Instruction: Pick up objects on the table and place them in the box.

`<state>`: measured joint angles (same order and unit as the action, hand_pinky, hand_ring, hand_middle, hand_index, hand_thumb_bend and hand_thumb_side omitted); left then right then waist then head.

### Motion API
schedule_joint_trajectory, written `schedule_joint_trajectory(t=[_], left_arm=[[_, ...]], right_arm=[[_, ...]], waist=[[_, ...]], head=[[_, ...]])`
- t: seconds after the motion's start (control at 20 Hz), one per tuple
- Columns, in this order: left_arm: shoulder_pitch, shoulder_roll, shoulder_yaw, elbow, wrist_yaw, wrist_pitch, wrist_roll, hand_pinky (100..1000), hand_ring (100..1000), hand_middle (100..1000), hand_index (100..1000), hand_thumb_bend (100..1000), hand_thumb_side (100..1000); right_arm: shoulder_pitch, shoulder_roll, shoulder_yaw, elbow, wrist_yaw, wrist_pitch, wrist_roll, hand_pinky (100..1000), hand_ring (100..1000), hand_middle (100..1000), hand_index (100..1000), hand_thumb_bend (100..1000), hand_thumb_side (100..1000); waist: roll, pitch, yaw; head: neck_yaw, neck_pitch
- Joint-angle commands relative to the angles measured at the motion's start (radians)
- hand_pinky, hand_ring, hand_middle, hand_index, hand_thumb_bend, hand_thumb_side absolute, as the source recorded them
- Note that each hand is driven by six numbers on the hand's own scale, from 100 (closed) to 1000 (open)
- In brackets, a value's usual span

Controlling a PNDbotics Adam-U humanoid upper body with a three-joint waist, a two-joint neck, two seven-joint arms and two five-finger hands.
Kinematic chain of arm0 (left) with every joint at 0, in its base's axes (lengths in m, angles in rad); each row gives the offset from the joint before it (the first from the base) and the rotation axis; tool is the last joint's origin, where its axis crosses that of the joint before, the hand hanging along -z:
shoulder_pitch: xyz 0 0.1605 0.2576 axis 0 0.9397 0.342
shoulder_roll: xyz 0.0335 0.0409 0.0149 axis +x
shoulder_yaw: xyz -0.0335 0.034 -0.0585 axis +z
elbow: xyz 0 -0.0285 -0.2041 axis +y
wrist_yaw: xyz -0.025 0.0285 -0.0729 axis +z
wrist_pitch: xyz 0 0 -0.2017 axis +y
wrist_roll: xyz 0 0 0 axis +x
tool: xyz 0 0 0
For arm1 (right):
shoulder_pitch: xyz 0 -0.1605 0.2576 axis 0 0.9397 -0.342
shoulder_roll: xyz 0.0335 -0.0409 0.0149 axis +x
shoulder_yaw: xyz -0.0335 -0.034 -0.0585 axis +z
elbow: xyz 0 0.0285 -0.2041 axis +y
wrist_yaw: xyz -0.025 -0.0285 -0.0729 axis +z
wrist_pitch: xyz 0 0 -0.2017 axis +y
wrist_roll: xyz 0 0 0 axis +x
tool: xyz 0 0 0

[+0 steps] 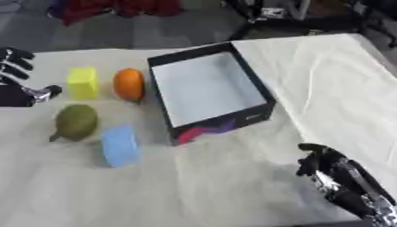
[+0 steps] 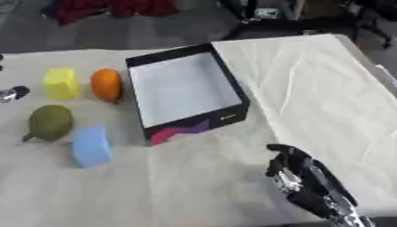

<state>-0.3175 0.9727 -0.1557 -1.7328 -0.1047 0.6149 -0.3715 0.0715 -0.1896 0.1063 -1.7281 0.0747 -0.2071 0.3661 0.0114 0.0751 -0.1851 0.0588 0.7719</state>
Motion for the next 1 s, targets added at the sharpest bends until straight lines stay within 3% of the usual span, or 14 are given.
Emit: schedule_joint_trajectory(t=[0.05,0.2,0.4,0.7,1.0], left_arm=[[-0.070,0.091,-0.074,-0.013,-0.088,0.072,-0.215,735,717,726,825,489,144],[-0.134,0.068,-0.119,0.017,-0.172,0.084,-0.341,734,709,726,828,486,146],[-0.183,0.015,-0.158,0.084,-0.294,0.083,-0.418,746,711,742,843,568,204],[-0.226,-0.076,-0.181,0.201,-0.466,0.080,-0.412,759,727,763,857,620,238],[-0.250,-0.147,-0.198,0.319,-0.536,0.070,-0.392,763,735,772,863,655,248]], right_arm=[[-0.003,-0.022,0.004,-0.011,0.001,-0.004,0.006,828,548,485,823,100,470],[-0.002,-0.023,0.005,-0.011,0.001,-0.004,0.009,828,548,485,823,100,470],[0.000,-0.023,0.004,-0.011,0.001,-0.005,0.007,827,547,485,823,100,470],[0.001,-0.019,0.005,-0.009,-0.001,-0.004,0.010,827,547,485,823,100,470],[0.001,-0.016,0.005,-0.008,-0.001,-0.004,0.011,827,547,485,823,100,470]], waist=[[0.014,-0.030,-0.003],[0.013,-0.032,-0.005],[0.013,-0.033,-0.007],[0.009,-0.034,-0.007],[0.007,-0.033,-0.007]], head=[[-0.002,-0.002],[-0.005,-0.002],[-0.009,-0.002],[-0.022,-0.002],[-0.023,-0.002]])
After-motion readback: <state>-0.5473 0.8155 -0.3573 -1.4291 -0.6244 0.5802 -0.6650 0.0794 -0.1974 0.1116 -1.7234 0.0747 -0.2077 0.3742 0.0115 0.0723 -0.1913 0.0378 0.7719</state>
